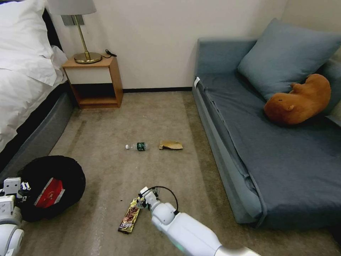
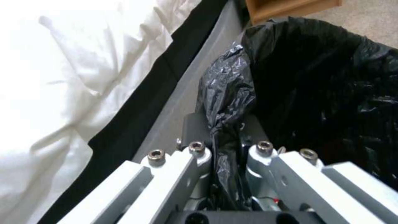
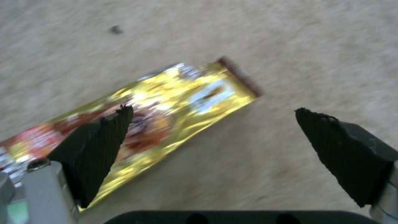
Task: Pick up the trash bin, then pick up the garbage on the floor and place it into the trash bin.
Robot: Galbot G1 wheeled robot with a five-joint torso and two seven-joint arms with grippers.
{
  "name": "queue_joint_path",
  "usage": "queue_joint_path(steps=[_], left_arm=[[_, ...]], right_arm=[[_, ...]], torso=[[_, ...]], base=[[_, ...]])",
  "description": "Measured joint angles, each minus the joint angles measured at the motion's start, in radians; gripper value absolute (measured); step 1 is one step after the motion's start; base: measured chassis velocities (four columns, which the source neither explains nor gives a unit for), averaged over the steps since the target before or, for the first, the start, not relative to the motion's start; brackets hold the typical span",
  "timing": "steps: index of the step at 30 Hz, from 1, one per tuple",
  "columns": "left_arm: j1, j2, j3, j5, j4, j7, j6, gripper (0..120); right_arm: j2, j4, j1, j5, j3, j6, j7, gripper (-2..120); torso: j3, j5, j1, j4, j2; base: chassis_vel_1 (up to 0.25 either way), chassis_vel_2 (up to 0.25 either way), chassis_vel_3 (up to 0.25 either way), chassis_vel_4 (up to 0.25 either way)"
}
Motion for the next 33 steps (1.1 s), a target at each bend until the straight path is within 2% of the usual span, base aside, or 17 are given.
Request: queue_joint_path(steps=[13, 22, 26, 28, 30, 33], left_arm=[[0.029, -0.001, -0.026, 0.000, -0.004, 0.005, -0.012, 5], [0.028, -0.006, -0.024, 0.003, -0.008, 0.005, -0.013, 5], [0.027, -0.012, -0.020, 0.007, -0.007, 0.006, -0.014, 5], [0.027, -0.015, -0.019, 0.009, -0.004, 0.006, -0.016, 5], [0.027, -0.015, -0.019, 0.009, -0.004, 0.006, -0.017, 5], [0.027, -0.018, -0.019, 0.009, -0.003, 0.007, -0.019, 5]], right_arm=[[0.011, -0.022, -0.018, -0.021, -0.014, 0.010, -0.003, 100], [0.012, -0.037, -0.016, -0.032, -0.023, 0.023, -0.025, 99], [0.011, -0.042, -0.018, -0.036, -0.025, 0.028, -0.039, 91], [0.011, -0.043, -0.021, -0.039, -0.027, 0.029, -0.047, 79], [0.011, -0.043, -0.022, -0.039, -0.028, 0.029, -0.048, 76], [0.011, -0.043, -0.026, -0.039, -0.031, 0.030, -0.056, 61]], torso=[[0.000, 0.0000, 0.000, 0.0001, 0.000], [0.000, 0.0000, 0.000, 0.0000, 0.000], [0.000, -0.0001, 0.000, -0.0001, 0.000], [0.000, -0.0001, 0.000, -0.0002, 0.000], [0.000, -0.0001, 0.000, -0.0002, 0.000], [0.000, -0.0002, 0.000, -0.0001, 0.001]], base=[[0.000, 0.000, 0.000, 0.000], [0.000, 0.000, 0.000, 0.000], [0.000, 0.000, 0.000, 0.000], [0.000, 0.000, 0.000, 0.000], [0.000, 0.000, 0.000, 0.000], [0.000, 0.000, 0.000, 0.000]])
